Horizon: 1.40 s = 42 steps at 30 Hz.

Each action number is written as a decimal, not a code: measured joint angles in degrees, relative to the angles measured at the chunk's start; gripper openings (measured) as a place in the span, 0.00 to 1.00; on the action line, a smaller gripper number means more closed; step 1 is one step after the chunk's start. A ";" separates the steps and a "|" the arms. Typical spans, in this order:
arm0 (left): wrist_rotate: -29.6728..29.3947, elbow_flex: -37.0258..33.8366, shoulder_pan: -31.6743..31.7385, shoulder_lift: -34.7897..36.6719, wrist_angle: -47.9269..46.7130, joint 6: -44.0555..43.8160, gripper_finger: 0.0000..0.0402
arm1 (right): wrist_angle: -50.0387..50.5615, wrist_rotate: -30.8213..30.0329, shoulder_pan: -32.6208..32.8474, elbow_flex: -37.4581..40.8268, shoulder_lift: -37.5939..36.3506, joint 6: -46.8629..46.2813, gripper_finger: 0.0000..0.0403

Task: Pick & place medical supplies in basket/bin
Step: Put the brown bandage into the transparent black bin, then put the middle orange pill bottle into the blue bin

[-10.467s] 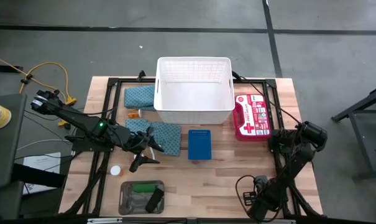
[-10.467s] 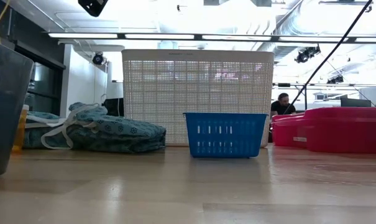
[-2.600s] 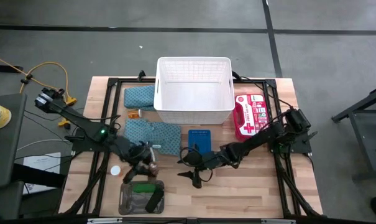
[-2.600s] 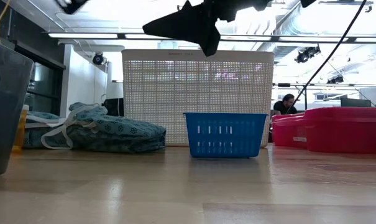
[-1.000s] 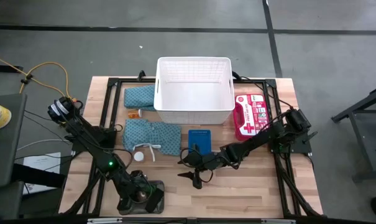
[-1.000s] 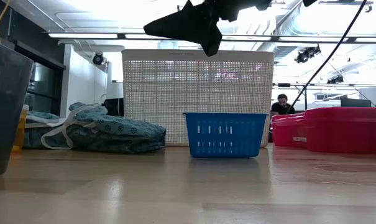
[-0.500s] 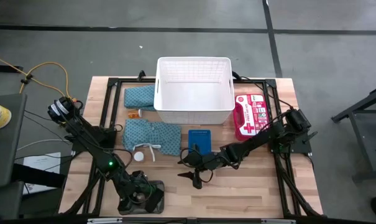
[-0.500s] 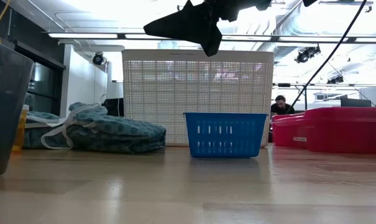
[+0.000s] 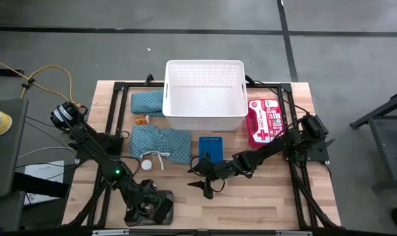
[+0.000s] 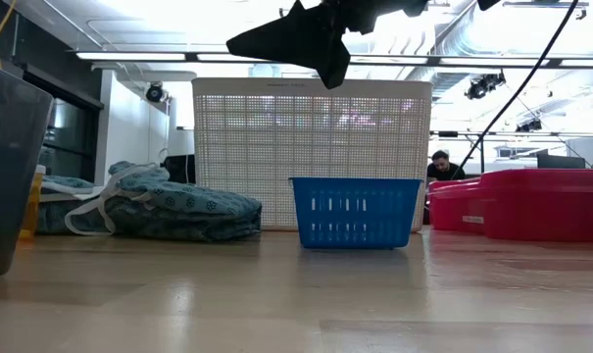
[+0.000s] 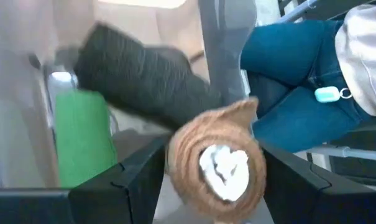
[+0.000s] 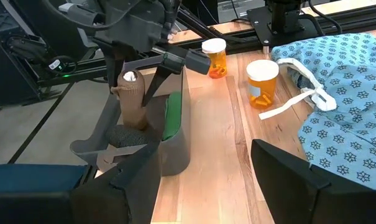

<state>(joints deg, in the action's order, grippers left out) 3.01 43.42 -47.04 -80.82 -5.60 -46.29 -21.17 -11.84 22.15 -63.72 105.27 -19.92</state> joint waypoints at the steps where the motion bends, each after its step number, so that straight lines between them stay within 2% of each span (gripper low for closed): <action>1: -0.02 0.00 0.64 0.02 0.32 0.98 0.57 | -0.02 0.00 -0.02 0.00 0.00 0.02 0.58; 5: 0.24 0.00 3.37 0.09 2.26 4.59 0.57 | 0.00 0.00 0.00 0.00 0.00 0.00 0.58; 15: 6.26 0.02 8.08 2.61 4.86 8.73 0.57 | 0.01 0.01 0.00 0.00 0.00 0.00 0.58; 25: 6.47 0.02 8.80 6.18 5.34 12.25 0.57 | 0.09 0.02 0.00 0.00 0.00 0.00 0.58; 42: 6.09 0.02 8.78 6.41 5.26 12.25 0.57 | 0.11 0.02 0.00 -0.02 0.00 0.00 0.58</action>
<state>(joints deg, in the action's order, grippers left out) 9.09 43.44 -38.26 -74.41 -0.34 -34.04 -21.06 -11.81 22.15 -63.74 105.27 -19.92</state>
